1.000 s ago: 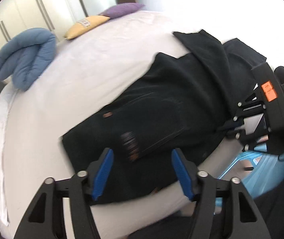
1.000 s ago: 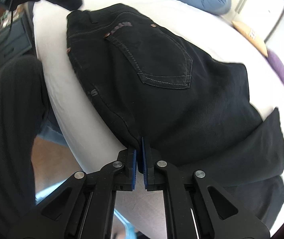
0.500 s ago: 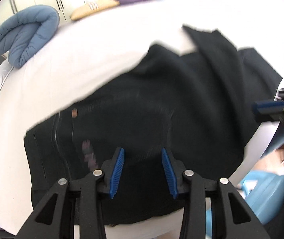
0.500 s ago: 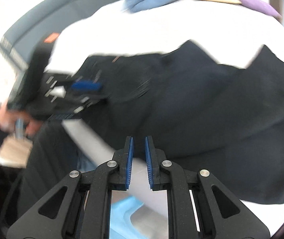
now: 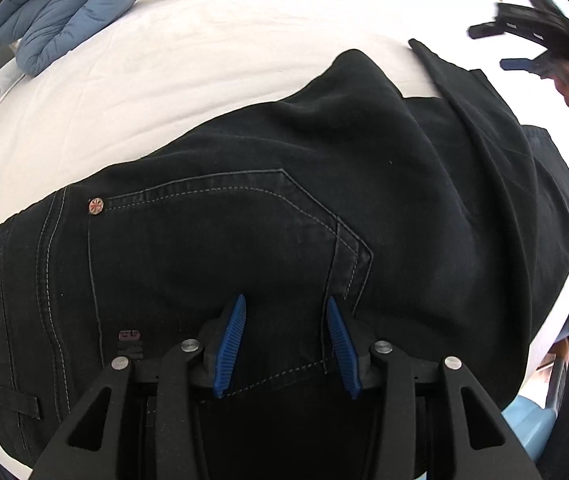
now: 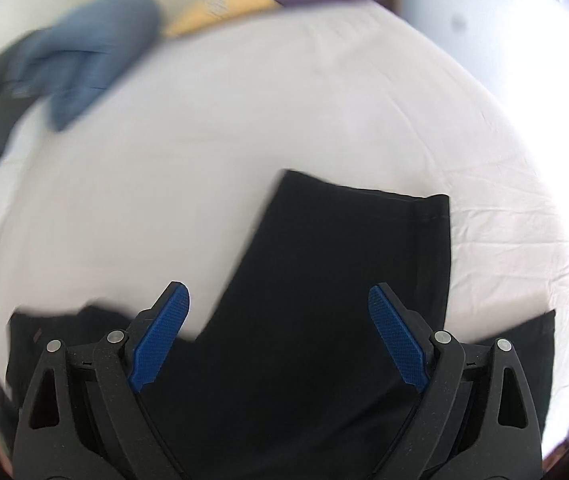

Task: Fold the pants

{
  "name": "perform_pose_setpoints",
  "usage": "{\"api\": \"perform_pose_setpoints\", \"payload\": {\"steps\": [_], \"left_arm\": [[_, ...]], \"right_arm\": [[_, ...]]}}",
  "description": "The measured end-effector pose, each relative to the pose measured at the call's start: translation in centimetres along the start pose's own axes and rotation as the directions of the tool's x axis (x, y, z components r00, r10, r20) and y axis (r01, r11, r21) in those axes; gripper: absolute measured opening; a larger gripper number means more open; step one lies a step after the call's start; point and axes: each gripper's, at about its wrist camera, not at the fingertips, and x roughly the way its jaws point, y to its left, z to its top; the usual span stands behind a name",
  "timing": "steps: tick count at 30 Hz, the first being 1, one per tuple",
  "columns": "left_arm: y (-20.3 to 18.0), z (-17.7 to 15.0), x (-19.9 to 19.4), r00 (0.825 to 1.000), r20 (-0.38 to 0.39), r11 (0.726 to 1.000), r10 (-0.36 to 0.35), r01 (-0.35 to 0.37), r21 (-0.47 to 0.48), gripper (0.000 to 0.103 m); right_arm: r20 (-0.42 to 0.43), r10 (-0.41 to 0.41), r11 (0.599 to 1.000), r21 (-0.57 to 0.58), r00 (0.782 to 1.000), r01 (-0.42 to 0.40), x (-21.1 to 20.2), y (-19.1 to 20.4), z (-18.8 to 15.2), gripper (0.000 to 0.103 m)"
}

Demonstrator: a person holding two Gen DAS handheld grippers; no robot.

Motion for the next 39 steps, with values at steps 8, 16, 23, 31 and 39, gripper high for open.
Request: {"api": "perform_pose_setpoints", "payload": {"steps": [8,16,23,31,39], "left_arm": [[-0.5,0.3,0.7,1.0,0.006,1.0,0.025,-0.025,-0.005,0.047],[0.1,-0.4,0.1,0.999,0.018,1.0,0.026,-0.026,-0.007,0.047],[-0.3,-0.3,0.1,0.999,0.014,0.999,0.039,-0.039,-0.011,0.047],[-0.7,-0.1,0.2,0.999,0.006,0.999,0.044,-0.044,-0.011,0.047],[-0.3,0.9,0.2,0.999,-0.021,0.999,0.038,-0.039,-0.035,0.047]], "right_arm": [[-0.122,-0.182,0.982,0.036,0.976,0.188,9.1,1.5,5.9,0.091],[-0.201,-0.243,0.964,0.055,0.949,0.259,13.2,1.0,6.2,0.069],[-0.142,-0.182,0.98,0.05,0.973,0.191,10.0,-0.2,6.9,0.008],[0.119,-0.023,0.971,0.238,0.993,-0.006,-3.0,-9.3,3.8,0.004],[0.308,-0.006,0.829,0.533,0.951,-0.168,-12.6,-23.6,-11.0,0.004]]}}
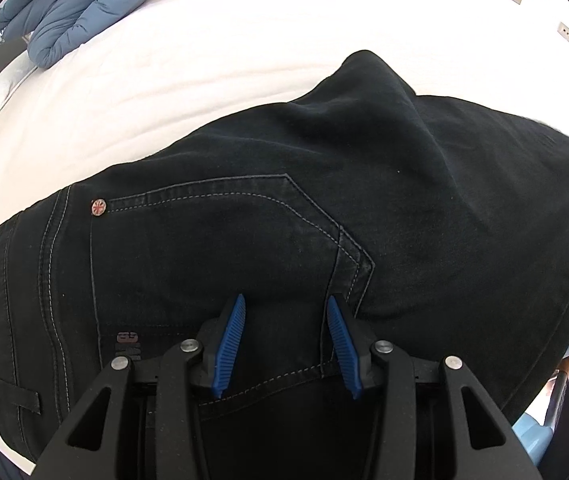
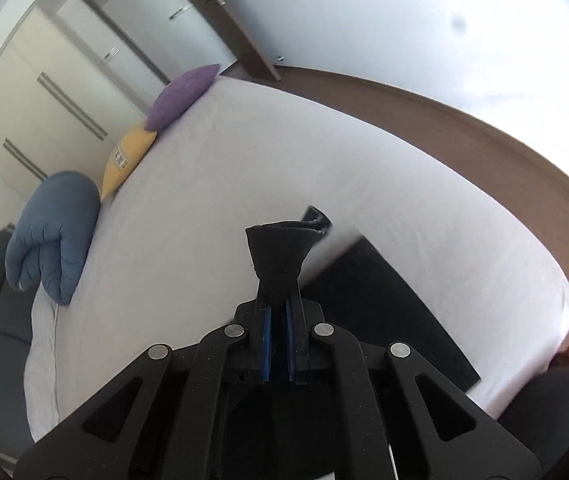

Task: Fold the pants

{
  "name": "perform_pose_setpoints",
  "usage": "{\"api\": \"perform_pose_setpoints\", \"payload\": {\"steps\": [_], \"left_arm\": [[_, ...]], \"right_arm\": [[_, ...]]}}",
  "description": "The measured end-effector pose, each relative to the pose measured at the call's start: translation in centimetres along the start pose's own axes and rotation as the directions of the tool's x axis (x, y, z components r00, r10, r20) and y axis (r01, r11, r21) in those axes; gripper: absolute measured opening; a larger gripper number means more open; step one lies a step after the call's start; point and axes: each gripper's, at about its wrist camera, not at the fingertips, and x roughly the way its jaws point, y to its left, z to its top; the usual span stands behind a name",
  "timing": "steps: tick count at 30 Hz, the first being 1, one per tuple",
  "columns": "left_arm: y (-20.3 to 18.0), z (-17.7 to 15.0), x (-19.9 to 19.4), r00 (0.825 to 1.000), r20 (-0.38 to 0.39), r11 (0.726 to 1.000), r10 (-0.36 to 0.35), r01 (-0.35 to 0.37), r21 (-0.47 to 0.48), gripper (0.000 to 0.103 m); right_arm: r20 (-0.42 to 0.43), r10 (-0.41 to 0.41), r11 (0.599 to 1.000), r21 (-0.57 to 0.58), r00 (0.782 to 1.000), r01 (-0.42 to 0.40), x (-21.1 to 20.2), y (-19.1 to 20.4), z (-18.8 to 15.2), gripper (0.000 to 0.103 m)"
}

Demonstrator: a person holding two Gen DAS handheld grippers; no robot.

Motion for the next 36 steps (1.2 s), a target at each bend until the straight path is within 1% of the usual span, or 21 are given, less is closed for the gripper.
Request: {"api": "perform_pose_setpoints", "payload": {"steps": [3,6,7,9,12,15,17,18,20,21,23,25,26,27,28,29,30,32,33,34,36], "left_arm": [[0.0,0.4,-0.1,1.0,-0.008,1.0,0.009,-0.009,0.001,0.047],[0.0,0.9,0.0,1.0,-0.014,1.0,0.015,-0.015,-0.009,0.047],[-0.1,1.0,0.0,1.0,-0.016,1.0,0.018,-0.018,-0.013,0.048],[-0.1,1.3,0.0,0.999,-0.023,0.999,0.027,-0.028,-0.026,0.05],[-0.4,1.6,0.1,0.999,-0.03,0.998,0.045,-0.046,-0.035,0.052],[-0.6,1.9,0.1,0.997,-0.036,0.997,0.063,-0.065,-0.037,0.055],[-0.8,2.1,0.1,0.997,-0.038,0.997,0.068,-0.069,-0.038,0.056],[-0.7,2.2,0.2,0.997,-0.038,0.997,0.067,-0.069,-0.042,0.057],[-0.8,2.3,0.1,0.997,-0.038,0.997,0.067,-0.068,-0.045,0.057],[-0.9,2.1,-0.1,0.997,-0.037,0.997,0.067,-0.069,-0.043,0.057],[-0.9,2.0,-0.2,0.997,-0.035,0.997,0.068,-0.07,-0.045,0.058],[-1.0,2.0,-0.2,0.997,-0.032,0.996,0.07,-0.071,-0.047,0.058],[-0.9,1.8,-0.2,0.997,-0.03,0.996,0.07,-0.071,-0.048,0.058],[-0.9,1.5,-0.2,0.997,-0.028,0.996,0.069,-0.07,-0.047,0.058],[-1.0,1.5,-0.3,0.997,-0.026,0.996,0.07,-0.071,-0.05,0.058],[-1.0,1.4,-0.3,0.997,-0.025,0.996,0.071,-0.072,-0.049,0.059],[-0.7,1.2,-0.4,0.997,-0.023,0.996,0.072,-0.073,-0.049,0.059],[-0.8,1.0,-0.4,0.997,-0.022,0.995,0.078,-0.079,-0.052,0.059],[-0.9,1.0,-0.4,0.996,-0.022,0.995,0.082,-0.083,-0.052,0.06],[-1.0,0.9,-0.4,0.996,-0.022,0.995,0.086,-0.087,-0.054,0.06],[-1.0,0.9,-0.5,0.996,-0.023,0.994,0.089,-0.09,-0.057,0.06]], "right_arm": [[-0.026,-0.025,0.992,0.119,0.999,0.028,0.5,-5.8,-2.9,0.004],[-0.062,0.004,0.963,0.27,0.998,0.013,2.4,-10.6,-5.1,0.004],[-0.069,0.012,0.956,0.294,0.998,0.009,2.7,-10.8,-6.1,0.004],[-0.081,0.051,0.939,0.344,0.995,-0.02,3.6,-12.1,-6.6,0.004],[-0.077,0.083,0.934,0.353,0.994,-0.051,3.6,-13.0,-6.5,0.004],[-0.07,0.128,0.922,0.377,0.989,-0.092,3.6,-13.2,-8.7,0.005],[-0.068,0.142,0.914,0.393,0.987,-0.104,3.5,-13.8,-8.9,0.005],[-0.067,0.147,0.91,0.4,0.987,-0.108,4.0,-12.9,-8.8,0.005],[-0.067,0.167,0.897,0.424,0.984,-0.124,4.4,-13.4,-8.9,0.005],[-0.069,0.175,0.892,0.432,0.982,-0.129,2.5,-14.2,-9.8,0.005],[-0.084,0.171,0.884,0.452,0.982,-0.116,2.0,-14.9,-9.8,0.007],[-0.085,0.124,0.9,0.429,0.989,-0.076,1.6,-14.9,-9.3,0.007],[-0.075,0.061,0.916,0.401,0.995,-0.026,0.7,-14.8,-8.8,0.008],[-0.067,-0.02,0.925,0.377,0.998,0.044,-0.2,-14.7,-8.3,0.008],[-0.057,-0.072,0.925,0.371,0.996,0.088,-0.8,-14.7,-8.0,0.008],[-0.029,-0.098,0.923,0.372,0.995,0.102,-1.7,-14.5,-7.5,0.008],[-0.006,-0.079,0.931,0.357,0.997,0.076,-2.2,-14.0,-7.0,0.008],[0.004,-0.057,0.966,0.254,0.998,0.054,-2.6,-11.4,-6.0,0.008],[-0.003,-0.036,0.978,0.205,0.999,0.036,-2.5,-10.1,-5.8,0.008],[-0.018,0.011,0.992,0.126,1.0,-0.009,-2.0,-7.9,-5.6,0.008],[-0.073,0.054,0.999,0.002,0.996,-0.054,-0.5,-4.5,-5.8,0.008]]}}
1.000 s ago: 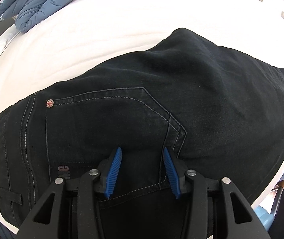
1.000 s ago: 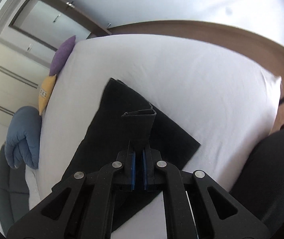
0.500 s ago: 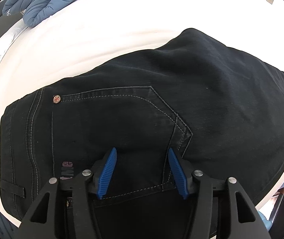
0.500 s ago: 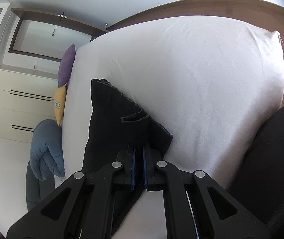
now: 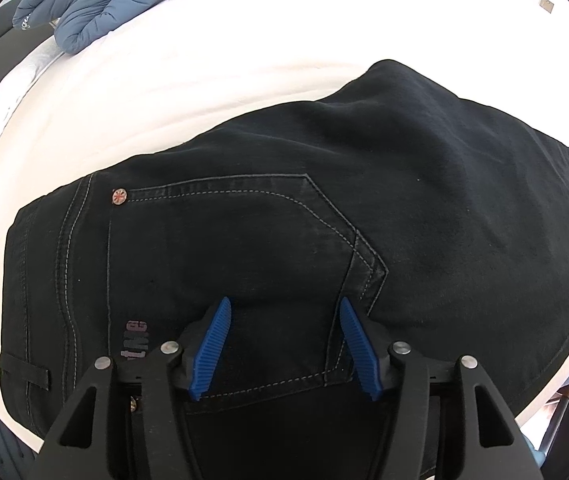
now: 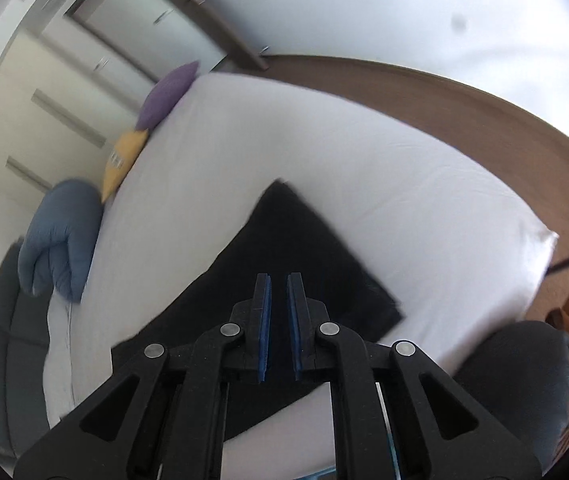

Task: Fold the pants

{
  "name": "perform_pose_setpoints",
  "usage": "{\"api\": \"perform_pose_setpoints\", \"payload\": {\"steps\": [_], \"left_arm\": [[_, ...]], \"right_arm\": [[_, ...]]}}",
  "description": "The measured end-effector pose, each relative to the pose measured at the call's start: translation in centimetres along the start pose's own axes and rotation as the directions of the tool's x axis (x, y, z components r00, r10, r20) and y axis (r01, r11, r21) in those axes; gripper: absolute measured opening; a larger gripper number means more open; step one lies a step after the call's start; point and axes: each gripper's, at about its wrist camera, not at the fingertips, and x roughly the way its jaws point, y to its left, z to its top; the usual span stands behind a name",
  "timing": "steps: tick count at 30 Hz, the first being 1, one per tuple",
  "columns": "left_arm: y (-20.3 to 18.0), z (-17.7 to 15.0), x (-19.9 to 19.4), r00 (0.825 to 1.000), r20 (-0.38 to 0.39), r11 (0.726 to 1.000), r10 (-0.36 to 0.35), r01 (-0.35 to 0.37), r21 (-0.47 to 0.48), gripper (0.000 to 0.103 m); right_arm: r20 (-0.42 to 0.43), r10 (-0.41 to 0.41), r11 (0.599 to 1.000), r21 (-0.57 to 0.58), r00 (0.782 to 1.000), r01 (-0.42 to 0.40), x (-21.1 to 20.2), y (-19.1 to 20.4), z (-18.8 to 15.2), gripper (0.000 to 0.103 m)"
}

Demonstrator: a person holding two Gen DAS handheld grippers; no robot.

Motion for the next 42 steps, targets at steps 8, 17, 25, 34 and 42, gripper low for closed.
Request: {"api": "perform_pose_setpoints", "payload": {"steps": [8,17,25,34,42], "left_arm": [[0.9,-0.7,-0.5,0.999,0.029,0.999,-0.026,0.026,-0.019,0.061],[-1.7,0.4,-5.4,0.986,0.158,0.998,-0.061,0.057,0.027,0.066],[-1.6,0.9,0.1,0.992,0.088,0.996,-0.091,0.092,-0.009,0.066],[5.7,-1.8,-3.0,0.98,0.201,0.992,-0.003,0.029,-0.125,0.067],[8.0,-2.2,-1.2,0.983,0.185,0.99,0.016,0.011,-0.142,0.066]], "right_arm": [[-0.182,-0.197,0.98,-0.042,0.963,0.192,6.2,-3.4,-1.9,0.0],[-0.028,-0.285,0.957,-0.066,0.958,0.283,3.2,-0.1,0.4,0.006],[-0.37,0.129,0.907,-0.33,0.92,-0.26,14.2,16.2,-5.8,0.006],[-0.245,-0.08,0.985,-0.165,0.966,0.04,19.9,8.9,-1.6,0.0],[-0.439,0.173,0.851,-0.384,0.882,-0.358,22.0,25.4,-5.8,0.04]]}}
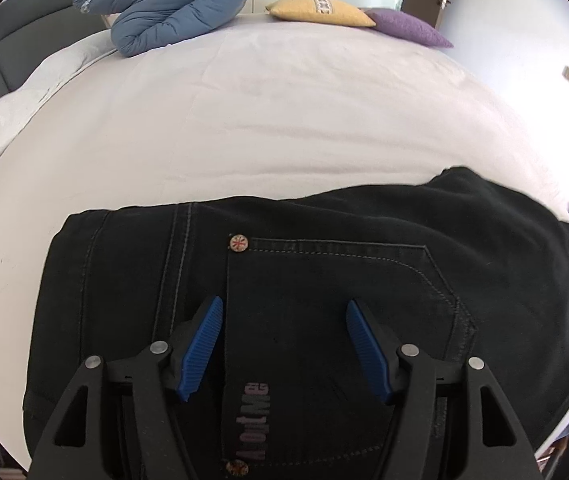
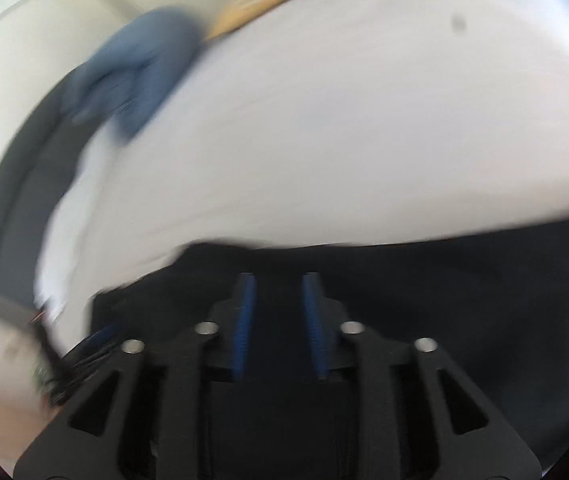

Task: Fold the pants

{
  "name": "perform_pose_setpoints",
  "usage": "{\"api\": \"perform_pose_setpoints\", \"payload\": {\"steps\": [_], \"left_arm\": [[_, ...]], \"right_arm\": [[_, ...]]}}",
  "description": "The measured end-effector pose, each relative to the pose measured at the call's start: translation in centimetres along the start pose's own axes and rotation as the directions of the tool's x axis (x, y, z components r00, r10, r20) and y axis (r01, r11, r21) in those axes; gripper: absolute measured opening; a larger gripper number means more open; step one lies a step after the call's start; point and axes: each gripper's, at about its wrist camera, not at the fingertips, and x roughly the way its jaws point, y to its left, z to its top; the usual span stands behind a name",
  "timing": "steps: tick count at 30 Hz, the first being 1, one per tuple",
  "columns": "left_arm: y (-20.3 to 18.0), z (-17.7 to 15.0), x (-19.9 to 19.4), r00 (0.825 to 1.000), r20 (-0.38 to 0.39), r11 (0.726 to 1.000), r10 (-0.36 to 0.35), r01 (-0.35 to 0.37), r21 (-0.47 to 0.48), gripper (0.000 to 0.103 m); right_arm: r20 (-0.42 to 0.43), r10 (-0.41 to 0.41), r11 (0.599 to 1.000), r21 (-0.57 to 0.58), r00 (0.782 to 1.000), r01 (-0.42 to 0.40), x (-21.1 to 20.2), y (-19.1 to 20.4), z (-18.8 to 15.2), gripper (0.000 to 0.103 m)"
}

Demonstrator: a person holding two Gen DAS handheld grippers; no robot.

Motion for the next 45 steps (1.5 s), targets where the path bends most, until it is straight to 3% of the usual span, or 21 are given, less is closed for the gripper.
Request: {"api": "perform_pose_setpoints", "payload": {"steps": [1,4,7,9,13,16,17,19,22,23,25,26,29,31,32,34,37,39,41,43,45], "left_arm": [[0.0,-0.1,0.2,1.0,-0.006,1.0,0.004,-0.004,0.009,0.066],[0.3,0.3,0.9,1.0,-0.01,1.0,-0.02,0.02,0.001,0.067],[0.3,1.1,1.8,0.999,-0.008,0.999,-0.039,0.039,0.012,0.067],[0.6,1.8,2.4,0.999,-0.002,0.999,-0.049,0.049,0.009,0.067],[0.6,1.8,2.6,0.999,0.016,0.999,-0.04,0.04,0.012,0.068],[0.2,1.2,2.4,0.999,0.026,0.999,-0.036,0.036,0.011,0.068],[0.1,1.3,2.3,0.999,0.027,0.999,-0.031,0.031,0.01,0.068],[-0.1,1.4,2.3,1.0,0.026,1.0,-0.015,0.014,0.021,0.069],[-0.5,1.3,2.2,1.0,0.015,1.0,0.0,-0.001,0.028,0.07],[-0.7,1.5,2.3,1.0,0.009,1.0,0.004,-0.004,0.029,0.071],[-0.4,1.9,2.6,1.0,-0.001,1.0,0.001,-0.001,0.031,0.074],[-0.2,2.1,2.8,1.0,-0.006,1.0,-0.003,0.003,0.031,0.076],[0.1,2.6,2.9,1.0,-0.016,1.0,-0.014,0.014,0.027,0.079],[-0.4,2.7,2.4,0.999,-0.012,0.998,0.033,-0.033,0.045,0.079],[-0.9,2.6,1.8,0.997,-0.01,0.996,0.072,-0.071,0.047,0.078],[-1.9,1.9,-0.3,0.994,0.024,0.994,0.103,-0.104,0.034,0.077],[-1.9,1.0,-3.2,0.992,0.1,0.997,0.077,-0.074,-0.03,0.077],[-1.4,0.9,-3.6,0.993,0.105,0.997,0.056,-0.051,-0.054,0.077],[-0.8,1.4,-1.2,0.997,0.018,0.997,0.079,-0.079,-0.014,0.076],[0.4,1.7,1.5,0.995,-0.051,0.996,0.086,-0.087,-0.018,0.073],[2.0,3.0,2.7,0.997,-0.067,0.997,0.039,-0.044,-0.066,0.076]], "right_arm": [[-0.029,0.056,0.998,-0.038,0.998,-0.058,1.8,1.8,0.2,0.045],[-0.129,0.162,0.98,-0.095,0.978,-0.175,8.3,6.4,0.5,0.047],[-0.204,0.158,0.987,0.008,0.966,-0.16,14.5,7.0,0.0,0.047],[-0.185,0.176,0.984,0.058,0.967,-0.168,16.4,5.4,0.0,0.031],[-0.15,0.154,0.974,0.189,0.977,-0.124,19.4,1.0,3.5,0.002],[-0.07,-0.018,0.989,0.147,0.997,0.028,16.2,-1.3,5.3,0.006],[-0.05,-0.033,0.987,0.156,0.998,0.04,14.9,-1.8,4.9,0.009],[-0.04,0.02,0.988,0.156,0.999,-0.013,11.0,-3.3,5.5,0.009],[-0.114,0.179,0.981,0.096,0.977,-0.168,8.2,-1.7,1.6,0.009],[-0.157,0.196,0.98,0.057,0.968,-0.189,7.9,-0.7,-0.2,0.009],[-0.215,0.159,0.987,0.008,0.964,-0.161,8.9,0.2,-3.0,0.009],[-0.233,0.125,0.992,0.011,0.964,-0.126,10.0,-1.0,-3.8,0.001],[-0.117,0.204,0.974,0.129,0.972,-0.189,9.3,-5.8,-2.7,0.0],[-0.045,0.129,0.977,0.179,0.991,-0.119,7.4,-7.9,-1.4,0.0],[-0.024,0.046,0.985,0.168,0.999,-0.041,6.1,-8.2,-0.5,0.0],[-0.019,-0.015,0.992,0.123,1.0,0.018,4.0,-8.4,0.0,0.005],[-0.042,0.048,0.998,0.041,0.998,-0.046,1.6,-6.5,-0.6,0.005],[-0.085,0.089,0.995,-0.038,0.992,-0.092,0.9,-5.0,-1.9,0.005],[-0.131,0.083,0.992,-0.08,0.988,-0.094,1.9,-4.3,-3.7,0.005],[-0.168,0.047,0.998,-0.043,0.985,-0.055,3.6,-5.6,-4.5,0.003],[-0.128,0.106,0.994,0.039,0.986,-0.101,3.3,-7.8,-4.2,0.0]]}}
